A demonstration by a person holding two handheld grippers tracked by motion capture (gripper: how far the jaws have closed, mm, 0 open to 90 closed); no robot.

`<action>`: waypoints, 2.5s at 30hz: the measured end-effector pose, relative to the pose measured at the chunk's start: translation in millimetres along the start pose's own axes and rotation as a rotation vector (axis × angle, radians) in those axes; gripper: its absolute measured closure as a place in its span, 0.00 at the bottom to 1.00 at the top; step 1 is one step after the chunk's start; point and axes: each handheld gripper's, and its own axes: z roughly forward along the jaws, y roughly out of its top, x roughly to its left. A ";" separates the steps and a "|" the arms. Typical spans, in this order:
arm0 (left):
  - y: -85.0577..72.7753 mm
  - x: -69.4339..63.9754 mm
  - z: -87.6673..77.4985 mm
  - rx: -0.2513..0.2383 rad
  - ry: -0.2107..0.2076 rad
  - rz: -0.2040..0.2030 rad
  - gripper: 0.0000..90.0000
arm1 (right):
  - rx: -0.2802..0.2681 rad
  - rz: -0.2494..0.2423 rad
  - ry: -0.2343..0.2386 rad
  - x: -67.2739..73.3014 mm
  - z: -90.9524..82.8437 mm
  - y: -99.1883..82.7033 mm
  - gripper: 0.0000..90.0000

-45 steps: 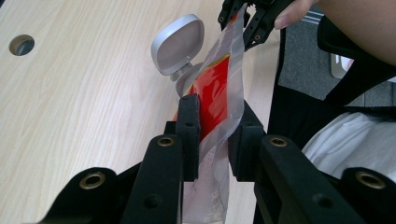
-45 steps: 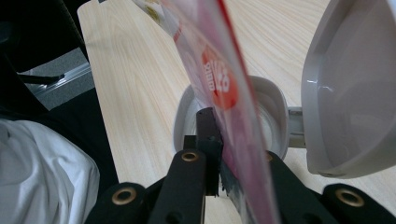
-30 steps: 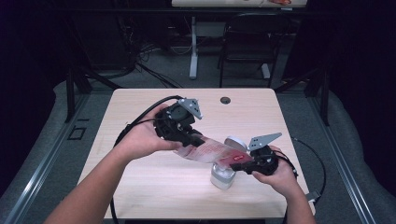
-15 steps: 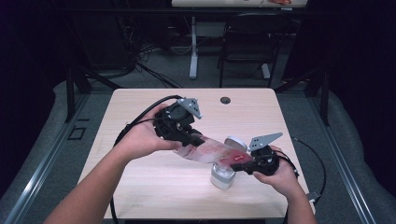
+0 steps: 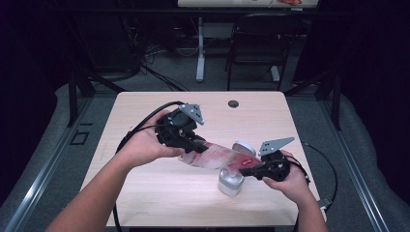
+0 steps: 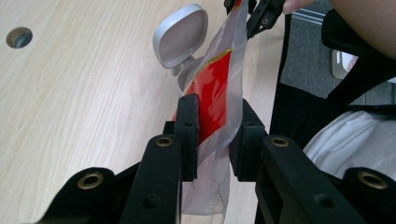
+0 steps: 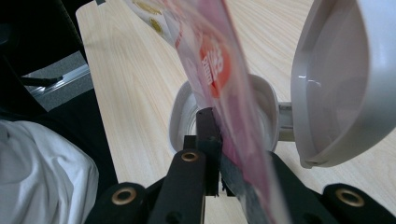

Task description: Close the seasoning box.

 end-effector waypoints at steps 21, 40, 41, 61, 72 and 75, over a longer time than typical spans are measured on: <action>-35.1 8.2 -1.4 -0.051 -0.010 -0.061 0.85 | -0.065 -0.013 -0.013 3.6 -1.0 3.6 0.96; -57.8 14.4 2.0 -0.055 -0.028 -0.096 0.84 | -0.143 -0.004 -0.010 3.9 2.6 3.5 0.93; -58.7 14.5 2.4 -0.053 -0.030 -0.097 0.84 | -0.141 -0.006 -0.010 3.9 2.3 3.6 0.94; -80.9 18.5 8.6 -0.089 -0.037 -0.138 0.83 | -0.174 -0.013 0.003 7.0 1.6 6.6 0.98; -94.6 19.6 13.9 -0.092 -0.041 -0.145 0.83 | -0.200 -0.015 0.012 7.3 1.4 8.8 0.99; -96.5 18.1 15.2 -0.089 -0.032 -0.146 0.83 | -0.205 -0.016 0.016 7.2 1.4 9.2 0.99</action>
